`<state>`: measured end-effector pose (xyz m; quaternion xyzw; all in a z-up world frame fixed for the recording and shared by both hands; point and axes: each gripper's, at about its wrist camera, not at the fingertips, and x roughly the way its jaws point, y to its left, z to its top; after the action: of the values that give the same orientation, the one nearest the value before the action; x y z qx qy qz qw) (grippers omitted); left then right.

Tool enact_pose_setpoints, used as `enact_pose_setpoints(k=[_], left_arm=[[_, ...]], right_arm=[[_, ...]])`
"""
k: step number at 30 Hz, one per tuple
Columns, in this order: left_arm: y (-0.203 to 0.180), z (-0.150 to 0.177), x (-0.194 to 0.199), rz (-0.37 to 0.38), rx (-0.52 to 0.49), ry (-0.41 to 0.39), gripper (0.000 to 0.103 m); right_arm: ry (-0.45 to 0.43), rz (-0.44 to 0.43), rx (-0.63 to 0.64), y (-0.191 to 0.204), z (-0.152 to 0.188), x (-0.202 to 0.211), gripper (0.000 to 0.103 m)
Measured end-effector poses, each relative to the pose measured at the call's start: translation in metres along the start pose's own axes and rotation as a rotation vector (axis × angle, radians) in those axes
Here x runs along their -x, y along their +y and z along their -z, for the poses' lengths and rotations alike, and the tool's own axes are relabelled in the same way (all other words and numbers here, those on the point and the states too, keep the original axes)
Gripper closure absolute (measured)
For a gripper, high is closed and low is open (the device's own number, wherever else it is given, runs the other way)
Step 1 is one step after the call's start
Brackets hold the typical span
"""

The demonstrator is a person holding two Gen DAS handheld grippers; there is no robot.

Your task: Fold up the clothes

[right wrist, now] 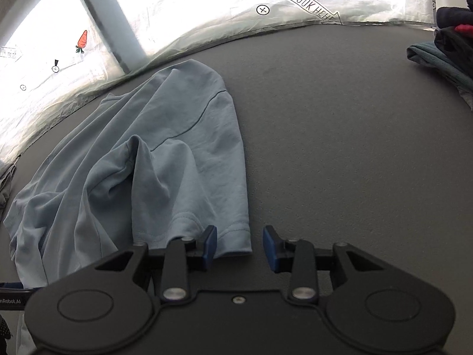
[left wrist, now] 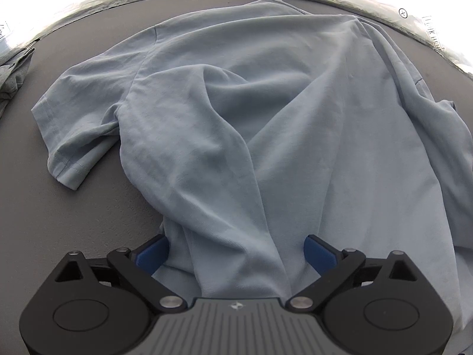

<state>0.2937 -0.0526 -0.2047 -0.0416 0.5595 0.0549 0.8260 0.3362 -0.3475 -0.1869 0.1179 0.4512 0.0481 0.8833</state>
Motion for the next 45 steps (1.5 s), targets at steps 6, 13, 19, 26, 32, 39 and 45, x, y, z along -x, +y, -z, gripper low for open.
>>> enact_pose_setpoints(k=[6, 13, 19, 26, 32, 39, 45], left_arm=[[-0.005, -0.001, -0.003, -0.002, -0.013, 0.003, 0.000], [-0.006, -0.003, -0.003, -0.001, -0.019, 0.008, 0.000], [-0.006, -0.003, -0.003, 0.002, -0.023, 0.012, 0.000], [-0.006, -0.003, -0.002, 0.001, -0.018, 0.015, 0.000], [0.003, 0.003, 0.007, -0.007, -0.002, 0.026, 0.006], [0.022, 0.021, 0.022, 0.036, 0.049, 0.039, 0.020], [0.025, 0.050, 0.041, 0.134, 0.040, 0.048, 0.028]], right_arm=[[-0.009, 0.047, 0.174, 0.015, 0.001, -0.003, 0.099], [-0.095, 0.210, 0.280, -0.002, -0.031, -0.002, 0.100], [-0.277, 0.471, 0.250, -0.057, -0.111, 0.003, 0.100], [-0.223, 0.412, 0.165, -0.055, -0.094, 0.013, 0.071], [-0.093, 0.233, 0.065, -0.027, -0.005, 0.033, 0.070], [-0.008, 0.138, -0.077, -0.022, 0.058, 0.058, 0.068], [0.006, 0.116, -0.162, -0.031, 0.084, 0.083, 0.066]])
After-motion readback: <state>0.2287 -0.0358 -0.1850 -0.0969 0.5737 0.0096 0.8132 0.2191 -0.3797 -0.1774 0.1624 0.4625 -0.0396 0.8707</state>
